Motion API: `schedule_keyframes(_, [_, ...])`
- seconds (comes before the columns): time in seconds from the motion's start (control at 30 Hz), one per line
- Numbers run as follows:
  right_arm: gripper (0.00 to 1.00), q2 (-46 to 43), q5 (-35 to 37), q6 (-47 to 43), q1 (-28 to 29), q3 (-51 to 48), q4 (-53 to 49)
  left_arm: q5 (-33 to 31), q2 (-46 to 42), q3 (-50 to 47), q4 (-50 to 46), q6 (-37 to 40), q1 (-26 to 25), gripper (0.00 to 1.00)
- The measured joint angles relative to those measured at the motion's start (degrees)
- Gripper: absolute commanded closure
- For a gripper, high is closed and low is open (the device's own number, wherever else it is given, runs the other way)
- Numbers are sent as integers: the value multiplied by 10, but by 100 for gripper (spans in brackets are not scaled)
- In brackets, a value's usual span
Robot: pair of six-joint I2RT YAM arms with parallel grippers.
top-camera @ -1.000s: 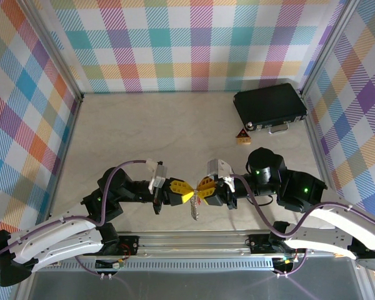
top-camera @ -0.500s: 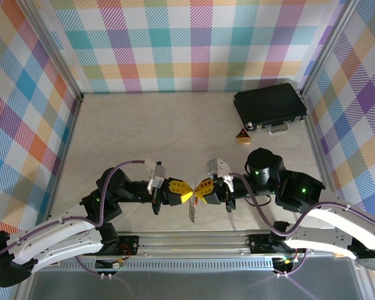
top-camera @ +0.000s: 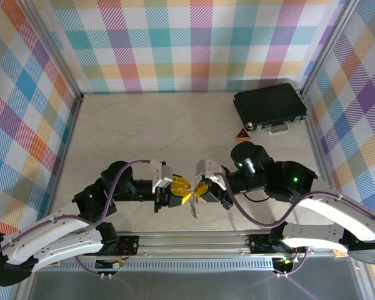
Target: Put the keys on the keyring
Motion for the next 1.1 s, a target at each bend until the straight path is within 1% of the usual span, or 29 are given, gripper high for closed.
schedule_keyframes(0.1, [100,18,0,-14,0,12,-23,-2,5,8,-25,10,0,72])
schedule_keyframes(0.2, [100,29,-1,-24,0,17,-35,-3,10,14,-42,18,0,78])
schedule_keyframes(0.37, [100,31,-2,-30,0,17,-44,1,23,21,-56,30,-3,80])
schedule_keyframes(0.43, [100,33,-3,-32,0,17,-44,3,25,22,-60,32,-3,84])
schedule_keyframes(0.6, [100,36,-7,-34,0,17,-47,11,28,22,-63,36,-6,100])
schedule_keyframes(0.73, [100,36,-10,-34,0,17,-44,12,24,21,-62,36,-6,100])
schedule_keyframes(0.83, [88,30,-11,-28,0,13,-32,11,16,18,-55,32,-6,100])
schedule_keyframes(0.93, [74,5,-18,-13,1,-14,7,10,7,12,-35,28,-7,100])
schedule_keyframes(1.0, [72,-10,-21,-6,2,-28,26,10,4,7,-21,24,-7,100])
schedule_keyframes(1.1, [71,-23,-21,4,3,-35,43,12,4,4,0,17,-7,100])
